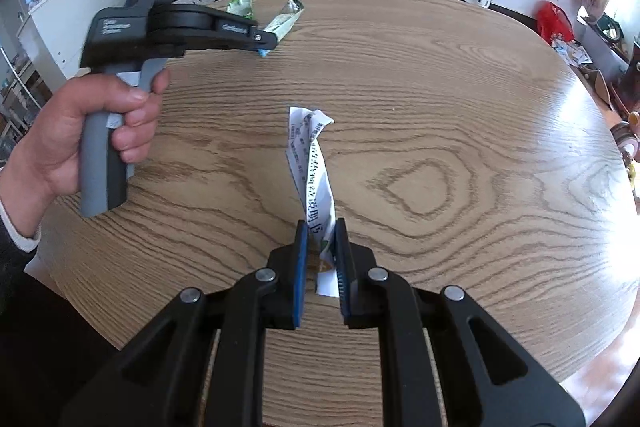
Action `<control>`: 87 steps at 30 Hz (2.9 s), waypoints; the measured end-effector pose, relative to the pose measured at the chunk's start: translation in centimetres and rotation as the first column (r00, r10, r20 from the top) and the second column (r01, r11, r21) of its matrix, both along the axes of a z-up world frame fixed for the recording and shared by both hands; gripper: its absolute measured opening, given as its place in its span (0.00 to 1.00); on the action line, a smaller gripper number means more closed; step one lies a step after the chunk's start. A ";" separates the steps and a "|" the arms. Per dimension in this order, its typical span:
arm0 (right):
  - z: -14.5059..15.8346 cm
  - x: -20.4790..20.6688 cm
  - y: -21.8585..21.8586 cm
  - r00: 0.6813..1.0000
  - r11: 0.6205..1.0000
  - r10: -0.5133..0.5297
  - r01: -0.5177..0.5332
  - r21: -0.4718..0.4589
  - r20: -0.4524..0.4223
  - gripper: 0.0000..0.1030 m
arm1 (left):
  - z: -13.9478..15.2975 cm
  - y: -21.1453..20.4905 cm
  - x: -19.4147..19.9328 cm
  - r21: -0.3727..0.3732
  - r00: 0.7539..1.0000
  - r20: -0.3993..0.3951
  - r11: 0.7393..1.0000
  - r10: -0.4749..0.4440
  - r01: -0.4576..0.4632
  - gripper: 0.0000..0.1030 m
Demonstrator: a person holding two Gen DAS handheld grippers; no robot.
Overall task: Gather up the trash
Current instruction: 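Grasp the white paper strip with the right tool while the left tool grasps the green snack wrapper, then carry the paper strip and snack wrapper over the black bin and open both tools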
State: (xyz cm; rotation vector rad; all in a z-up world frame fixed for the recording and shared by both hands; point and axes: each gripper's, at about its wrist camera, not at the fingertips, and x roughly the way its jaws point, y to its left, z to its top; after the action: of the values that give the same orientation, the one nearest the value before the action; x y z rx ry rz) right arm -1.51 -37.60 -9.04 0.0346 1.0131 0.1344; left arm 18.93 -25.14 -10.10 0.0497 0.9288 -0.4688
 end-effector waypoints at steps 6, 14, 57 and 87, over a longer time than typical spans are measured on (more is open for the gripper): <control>0.5 -1.3 -1.6 0.995 0.994 -0.104 0.104 -0.024 0.001 0.13 | 1.8 0.1 -2.0 -0.022 0.999 0.020 0.999 -0.037 0.038 0.02; 2.7 -6.5 -6.5 0.936 0.937 -0.347 0.348 -0.013 0.058 0.13 | 4.3 -2.1 -6.8 -0.031 0.988 0.054 0.988 -0.147 0.149 0.02; -7.0 -37.8 -31.4 0.360 0.352 -0.903 0.933 0.076 -0.236 0.13 | -5.3 -32.4 -39.9 -0.038 0.582 -0.084 0.587 -0.809 0.809 0.02; -6.1 -41.2 -32.5 0.224 0.217 -0.958 0.974 0.058 -0.179 0.59 | -8.1 -34.7 -41.3 -0.067 0.529 -0.129 0.540 -0.839 0.839 0.57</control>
State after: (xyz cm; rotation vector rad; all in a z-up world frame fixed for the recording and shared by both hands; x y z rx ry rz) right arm -42.72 -70.11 -15.18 0.8624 0.9105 -1.0141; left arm -22.34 -59.83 -18.21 0.5038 1.0129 -1.4102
